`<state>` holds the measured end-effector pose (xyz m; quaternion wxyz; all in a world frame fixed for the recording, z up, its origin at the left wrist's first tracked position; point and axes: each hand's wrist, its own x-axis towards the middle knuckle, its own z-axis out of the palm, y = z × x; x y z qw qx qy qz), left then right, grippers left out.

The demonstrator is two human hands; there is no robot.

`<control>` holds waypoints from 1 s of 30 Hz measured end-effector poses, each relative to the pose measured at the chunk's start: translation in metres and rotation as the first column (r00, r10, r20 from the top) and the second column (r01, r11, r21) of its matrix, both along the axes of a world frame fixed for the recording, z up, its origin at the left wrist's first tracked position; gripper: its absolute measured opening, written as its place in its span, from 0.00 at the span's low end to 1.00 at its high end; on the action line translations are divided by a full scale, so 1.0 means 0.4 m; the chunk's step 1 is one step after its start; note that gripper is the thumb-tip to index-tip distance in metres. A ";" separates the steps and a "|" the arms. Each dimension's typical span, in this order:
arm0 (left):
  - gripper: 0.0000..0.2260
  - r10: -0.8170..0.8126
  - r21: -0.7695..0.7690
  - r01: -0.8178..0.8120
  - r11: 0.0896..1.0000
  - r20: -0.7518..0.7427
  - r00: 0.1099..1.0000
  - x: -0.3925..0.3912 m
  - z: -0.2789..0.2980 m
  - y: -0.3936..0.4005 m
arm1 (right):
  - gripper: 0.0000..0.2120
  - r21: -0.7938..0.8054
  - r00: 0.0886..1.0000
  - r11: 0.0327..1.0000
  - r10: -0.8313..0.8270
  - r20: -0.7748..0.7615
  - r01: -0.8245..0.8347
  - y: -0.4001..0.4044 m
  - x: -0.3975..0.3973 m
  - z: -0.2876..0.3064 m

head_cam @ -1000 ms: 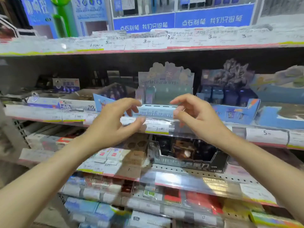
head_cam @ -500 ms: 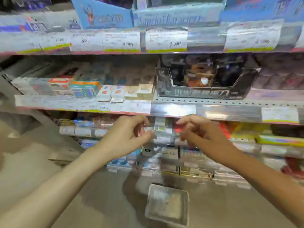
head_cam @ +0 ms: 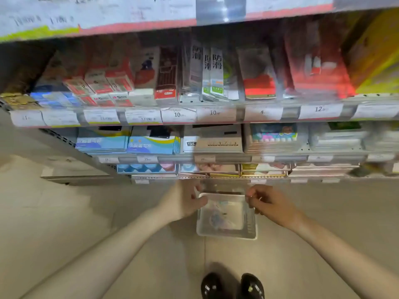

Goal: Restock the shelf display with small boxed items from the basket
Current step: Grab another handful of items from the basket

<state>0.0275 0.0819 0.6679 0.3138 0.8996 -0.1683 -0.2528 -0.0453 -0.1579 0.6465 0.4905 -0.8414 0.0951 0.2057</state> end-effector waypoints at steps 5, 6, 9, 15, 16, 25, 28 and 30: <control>0.13 0.046 0.105 -0.030 0.994 -0.151 0.987 -0.022 -0.345 -0.024 | 0.06 -0.148 0.990 0.985 0.071 -0.121 -0.089 -0.030 -0.001 -0.346; 0.11 0.078 0.127 -0.052 0.990 -0.207 0.975 -0.028 -0.416 -0.027 | 0.07 -0.165 0.988 0.982 0.073 -0.139 -0.096 -0.033 -0.003 -0.414; 0.14 0.155 0.148 -0.120 0.982 -0.254 0.955 -0.040 -0.641 -0.040 | 0.04 -0.203 0.982 0.974 0.065 -0.175 -0.101 -0.031 -0.009 -0.601; 0.09 0.286 0.235 -0.218 0.947 -0.311 0.907 -0.065 -1.013 -0.075 | 0.08 -0.237 0.968 0.960 0.091 -0.235 -0.148 0.004 -0.031 -0.959; 0.07 0.305 0.242 -0.234 0.942 -0.319 0.897 -0.069 -1.068 -0.080 | 0.08 -0.241 0.964 0.958 0.091 -0.249 -0.153 0.010 -0.033 -1.013; 0.20 0.300 0.410 -0.138 0.902 -0.363 0.882 -0.075 -1.480 -0.135 | 0.05 -0.286 0.887 0.867 0.301 -0.351 -0.407 0.065 -0.011 -1.434; 0.25 0.318 0.434 -0.133 0.891 -0.388 0.865 -0.044 -1.578 -0.145 | 0.30 -0.379 0.848 0.764 0.422 -0.320 -0.522 0.088 0.002 -1.527; 0.26 0.292 0.461 -0.103 0.881 -0.361 0.886 -0.029 -1.611 -0.148 | 0.40 -0.460 0.822 0.681 0.481 -0.305 -0.569 0.100 0.004 -1.559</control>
